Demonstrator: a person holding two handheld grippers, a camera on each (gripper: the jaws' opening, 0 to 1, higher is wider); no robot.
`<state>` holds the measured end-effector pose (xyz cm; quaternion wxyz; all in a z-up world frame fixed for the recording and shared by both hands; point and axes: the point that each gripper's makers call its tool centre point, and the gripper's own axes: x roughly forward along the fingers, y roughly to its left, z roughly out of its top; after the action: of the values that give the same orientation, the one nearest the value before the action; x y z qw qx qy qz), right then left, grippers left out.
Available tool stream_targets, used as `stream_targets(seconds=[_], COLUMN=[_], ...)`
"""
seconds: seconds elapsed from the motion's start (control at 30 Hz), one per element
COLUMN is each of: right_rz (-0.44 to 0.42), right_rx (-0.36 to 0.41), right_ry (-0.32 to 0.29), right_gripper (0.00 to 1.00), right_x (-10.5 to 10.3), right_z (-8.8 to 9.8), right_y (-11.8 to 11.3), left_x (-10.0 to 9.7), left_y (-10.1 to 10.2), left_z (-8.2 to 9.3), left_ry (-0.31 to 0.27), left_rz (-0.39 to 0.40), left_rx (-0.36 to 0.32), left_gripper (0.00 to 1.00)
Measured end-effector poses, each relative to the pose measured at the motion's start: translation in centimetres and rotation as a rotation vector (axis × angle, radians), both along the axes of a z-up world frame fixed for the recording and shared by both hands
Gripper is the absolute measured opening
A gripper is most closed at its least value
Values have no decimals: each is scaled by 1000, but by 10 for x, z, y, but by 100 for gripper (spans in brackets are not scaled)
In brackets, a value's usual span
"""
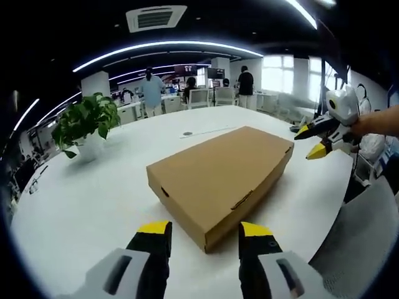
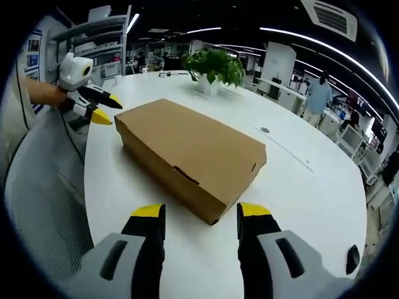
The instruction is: Operate the shoe box by opening the lid, removing the specified soft item, and placing it in the target area until the item is outside and the box remains undamaged.
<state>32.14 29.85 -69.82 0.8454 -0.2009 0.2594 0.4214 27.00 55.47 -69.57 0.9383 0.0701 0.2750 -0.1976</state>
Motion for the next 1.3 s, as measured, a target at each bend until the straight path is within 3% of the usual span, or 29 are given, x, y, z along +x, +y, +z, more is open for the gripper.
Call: stream_targets(seconds=[0.73,1.3], right_rz=[-104,-201], right_rx=[26,87], right_ry=[52,86], right_gripper=[37,36], right_x=[28,24], right_z=[-18,-21], right_y=[11,11], left_x=[12,12], left_y=[-9,-13], left_z=[-22,-22], left_ry=[55,34], left_rz=[52,93], left_rx=[-10,-40], left_gripper=[40,42])
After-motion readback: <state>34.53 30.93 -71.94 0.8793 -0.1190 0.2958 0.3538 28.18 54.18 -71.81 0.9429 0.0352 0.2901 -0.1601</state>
